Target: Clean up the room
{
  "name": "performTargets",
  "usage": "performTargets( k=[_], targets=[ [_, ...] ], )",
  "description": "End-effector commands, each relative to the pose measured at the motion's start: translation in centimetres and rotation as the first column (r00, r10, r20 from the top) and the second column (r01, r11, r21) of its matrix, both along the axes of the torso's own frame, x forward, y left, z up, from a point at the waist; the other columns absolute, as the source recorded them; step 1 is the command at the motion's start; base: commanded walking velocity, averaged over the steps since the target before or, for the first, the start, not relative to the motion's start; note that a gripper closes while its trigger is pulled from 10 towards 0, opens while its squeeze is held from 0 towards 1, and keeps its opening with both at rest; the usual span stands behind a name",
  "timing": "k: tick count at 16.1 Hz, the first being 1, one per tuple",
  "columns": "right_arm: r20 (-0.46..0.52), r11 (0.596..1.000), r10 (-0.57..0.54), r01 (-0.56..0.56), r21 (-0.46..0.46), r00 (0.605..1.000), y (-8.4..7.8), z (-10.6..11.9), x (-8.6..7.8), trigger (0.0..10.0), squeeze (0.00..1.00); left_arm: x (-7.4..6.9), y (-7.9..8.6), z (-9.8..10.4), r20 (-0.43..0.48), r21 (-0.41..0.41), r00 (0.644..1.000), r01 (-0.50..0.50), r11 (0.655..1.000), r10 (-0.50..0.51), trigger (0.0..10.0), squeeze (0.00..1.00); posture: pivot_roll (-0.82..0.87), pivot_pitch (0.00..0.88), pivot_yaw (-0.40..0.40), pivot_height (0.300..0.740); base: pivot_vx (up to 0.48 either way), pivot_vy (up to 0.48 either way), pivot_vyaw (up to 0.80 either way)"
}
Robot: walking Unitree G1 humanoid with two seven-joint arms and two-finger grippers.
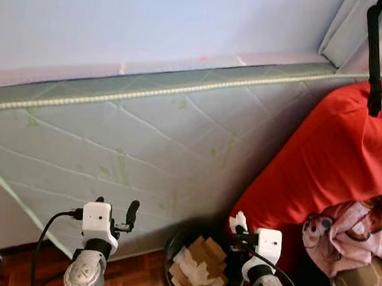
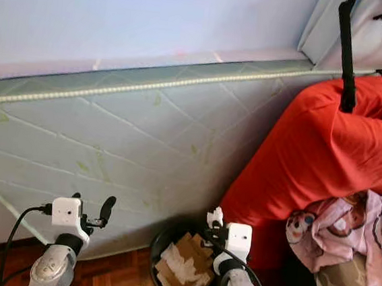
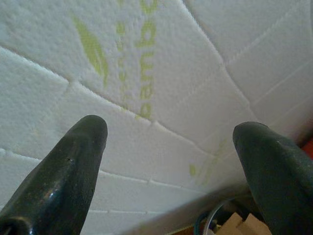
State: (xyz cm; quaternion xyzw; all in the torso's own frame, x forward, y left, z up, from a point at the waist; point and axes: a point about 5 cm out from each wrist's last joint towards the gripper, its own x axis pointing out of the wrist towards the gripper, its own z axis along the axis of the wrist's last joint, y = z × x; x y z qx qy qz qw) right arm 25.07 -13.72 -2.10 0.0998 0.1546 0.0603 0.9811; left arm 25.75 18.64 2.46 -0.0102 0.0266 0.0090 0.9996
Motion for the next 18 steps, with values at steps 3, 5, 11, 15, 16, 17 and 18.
performTargets(
  k=[3, 5, 11, 15, 16, 17, 18],
  targets=[
    [0.011, 1.000, -0.001, 0.001, 0.011, 1.000, -0.14, 0.06, -0.06, 10.0, 0.00, -0.51, -0.04, -0.55, -0.041, 0.014, 0.999, 0.009, 1.000, -0.008, 10.0, 0.00, -0.07, 0.138, -0.036, 0.674, 0.000, 0.000, 0.00],
    [-0.006, 1.000, -0.002, 0.002, -0.003, 1.000, -0.18, 0.08, 0.19, 10.0, 0.00, -0.54, -0.03, -0.58, -0.045, 0.013, 0.999, 0.007, 1.000, -0.007, 10.0, 0.00, -0.07, 0.139, -0.035, 0.674, 0.000, 0.000, 0.00],
    [-0.002, 1.000, -0.029, 0.029, 0.010, 1.000, -0.29, 0.25, 0.45, 10.0, 0.00, -0.57, 0.15, -0.40, -0.047, 0.011, 0.999, 0.006, 1.000, -0.006, 10.0, 0.00, -0.06, 0.134, -0.035, 0.659, 0.000, 0.000, 0.00],
    [-0.015, 0.999, 0.002, -0.002, 0.044, 1.000, -0.02, 0.27, 0.68, 10.0, 0.00, -0.72, 0.34, -0.44, -0.046, 0.008, 0.999, -0.001, 1.000, 0.001, 10.0, 0.00, -0.05, 0.126, -0.038, 0.659, 0.000, 0.000, 0.00],
    [-0.018, 0.999, 0.003, -0.002, 0.044, 1.000, -0.03, 0.23, 0.67, 10.0, 0.00, -0.74, 0.35, -0.44, -0.046, 0.008, 0.999, -0.001, 1.000, 0.002, 10.0, 0.00, -0.05, 0.126, -0.038, 0.659, 0.000, 0.000, 0.00],
    [-0.039, 0.999, 0.002, -0.001, 0.043, 0.999, -0.21, -0.07, 0.47, 10.0, 0.00, -0.77, 0.40, -0.43, -0.045, 0.005, 0.999, -0.004, 1.000, 0.004, 10.0, 0.00, -0.05, 0.126, -0.038, 0.659, 0.000, 0.000, 0.00],
    [-0.058, 1.000, 0.010, -0.008, 0.022, 0.998, -0.33, -0.32, 0.31, 10.0, 0.00, -0.84, 0.45, -0.44, -0.044, 0.005, 0.999, -0.006, 1.000, 0.006, 10.0, 0.00, -0.04, 0.121, -0.040, 0.659, 0.000, 0.000, 0.00]
  ],
)
